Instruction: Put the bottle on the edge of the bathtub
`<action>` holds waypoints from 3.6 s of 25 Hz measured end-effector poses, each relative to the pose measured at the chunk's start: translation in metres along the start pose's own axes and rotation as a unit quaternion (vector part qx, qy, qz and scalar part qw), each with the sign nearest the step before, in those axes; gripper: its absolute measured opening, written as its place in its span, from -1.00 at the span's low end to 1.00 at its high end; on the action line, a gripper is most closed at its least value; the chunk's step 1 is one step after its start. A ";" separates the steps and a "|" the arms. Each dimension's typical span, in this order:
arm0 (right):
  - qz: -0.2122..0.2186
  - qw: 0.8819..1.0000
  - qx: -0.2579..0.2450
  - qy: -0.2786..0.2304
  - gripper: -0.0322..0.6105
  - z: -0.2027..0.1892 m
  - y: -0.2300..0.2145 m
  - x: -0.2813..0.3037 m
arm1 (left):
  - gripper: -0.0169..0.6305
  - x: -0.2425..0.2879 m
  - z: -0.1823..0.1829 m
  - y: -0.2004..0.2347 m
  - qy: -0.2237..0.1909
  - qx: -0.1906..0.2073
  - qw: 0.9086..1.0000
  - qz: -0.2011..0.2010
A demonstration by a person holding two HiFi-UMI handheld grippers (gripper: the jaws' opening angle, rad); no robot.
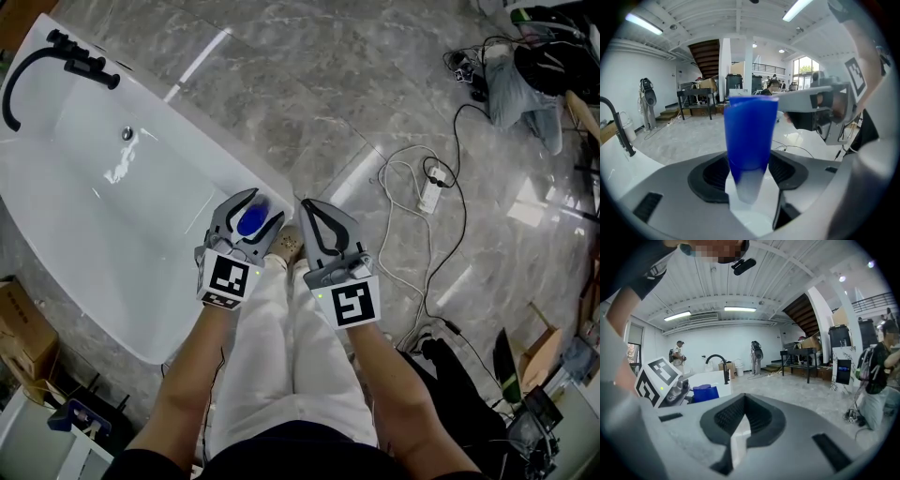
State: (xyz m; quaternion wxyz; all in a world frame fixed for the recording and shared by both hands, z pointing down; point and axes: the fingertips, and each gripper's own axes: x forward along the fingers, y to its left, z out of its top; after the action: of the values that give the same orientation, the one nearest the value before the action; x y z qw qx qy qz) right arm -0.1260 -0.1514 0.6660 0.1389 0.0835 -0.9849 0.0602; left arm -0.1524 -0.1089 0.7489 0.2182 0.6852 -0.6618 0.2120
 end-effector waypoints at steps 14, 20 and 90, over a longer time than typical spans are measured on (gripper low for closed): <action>-0.017 0.999 0.003 -0.034 -0.90 0.048 -0.002 -0.022 | -0.14 -0.066 0.093 -0.002 -0.130 0.065 0.989 0.002; -0.043 0.997 -0.002 -0.058 -0.90 0.098 -0.010 -0.053 | -0.89 -0.114 0.150 -0.007 -0.165 0.053 0.985 0.013; -0.436 0.873 -0.078 -0.203 -0.90 0.305 -0.079 -0.500 | -0.94 -0.227 0.444 -0.281 -0.374 0.129 0.908 -0.134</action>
State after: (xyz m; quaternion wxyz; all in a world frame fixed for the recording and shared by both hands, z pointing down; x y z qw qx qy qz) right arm 0.2815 -0.1976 0.2409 -0.0459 0.5034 -0.8568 -0.1022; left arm 0.1211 -0.1731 0.2503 -0.1096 0.8186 -0.5637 -0.0076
